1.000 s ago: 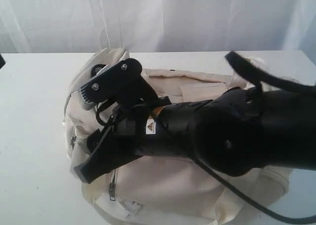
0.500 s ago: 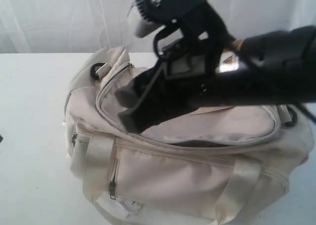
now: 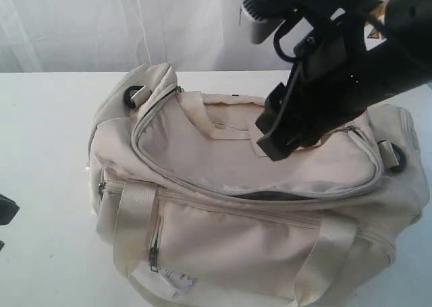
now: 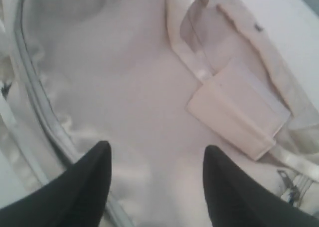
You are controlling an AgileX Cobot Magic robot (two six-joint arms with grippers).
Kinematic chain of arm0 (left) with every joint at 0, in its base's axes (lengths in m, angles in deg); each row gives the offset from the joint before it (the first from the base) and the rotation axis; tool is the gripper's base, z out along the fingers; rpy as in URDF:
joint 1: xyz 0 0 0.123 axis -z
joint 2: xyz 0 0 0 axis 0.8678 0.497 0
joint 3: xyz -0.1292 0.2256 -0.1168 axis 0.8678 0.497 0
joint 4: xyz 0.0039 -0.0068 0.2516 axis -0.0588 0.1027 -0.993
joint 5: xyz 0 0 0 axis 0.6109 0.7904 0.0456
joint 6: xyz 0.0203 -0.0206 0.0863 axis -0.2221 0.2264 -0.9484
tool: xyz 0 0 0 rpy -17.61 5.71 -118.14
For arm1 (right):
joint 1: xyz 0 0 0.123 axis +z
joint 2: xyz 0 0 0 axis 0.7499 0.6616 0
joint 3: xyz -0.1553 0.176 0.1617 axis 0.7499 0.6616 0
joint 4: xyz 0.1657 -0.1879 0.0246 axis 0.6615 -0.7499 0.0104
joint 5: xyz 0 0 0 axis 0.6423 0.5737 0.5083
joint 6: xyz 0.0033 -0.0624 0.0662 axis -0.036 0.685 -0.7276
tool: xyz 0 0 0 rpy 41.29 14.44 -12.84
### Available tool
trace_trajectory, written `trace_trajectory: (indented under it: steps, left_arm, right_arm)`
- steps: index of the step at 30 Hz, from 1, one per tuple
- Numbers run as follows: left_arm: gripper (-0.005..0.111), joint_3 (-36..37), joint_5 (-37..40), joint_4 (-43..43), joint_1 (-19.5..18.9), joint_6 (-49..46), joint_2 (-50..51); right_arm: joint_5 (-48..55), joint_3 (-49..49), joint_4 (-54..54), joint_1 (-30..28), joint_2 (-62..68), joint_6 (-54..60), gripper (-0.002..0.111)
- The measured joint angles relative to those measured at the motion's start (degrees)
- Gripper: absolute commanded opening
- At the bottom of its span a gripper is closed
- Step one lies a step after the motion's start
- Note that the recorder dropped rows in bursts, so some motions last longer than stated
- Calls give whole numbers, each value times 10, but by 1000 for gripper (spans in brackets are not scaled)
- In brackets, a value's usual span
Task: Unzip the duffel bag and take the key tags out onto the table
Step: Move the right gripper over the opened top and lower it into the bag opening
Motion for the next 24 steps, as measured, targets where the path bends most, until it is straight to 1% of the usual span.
trace_trajectory:
  steps: [4, 9, 14, 21, 24]
  left_arm:
    - [0, 0, -6, 6, 0, 1, -1]
    - [0, 0, -11, 6, 0, 1, -1]
    - [0, 0, -11, 6, 0, 1, -1]
    - [0, 0, -16, 6, 0, 1, -1]
    - [0, 0, -19, 6, 0, 1, -1]
  right_arm:
    - [91, -22, 10, 0, 35, 27, 52]
    - [122, -37, 79, 0, 43, 97, 52]
    - [107, -29, 86, 0, 43, 192, 52]
    - [41, 14, 84, 0, 43, 312, 52]
    - [2, 39, 58, 0, 43, 324, 52]
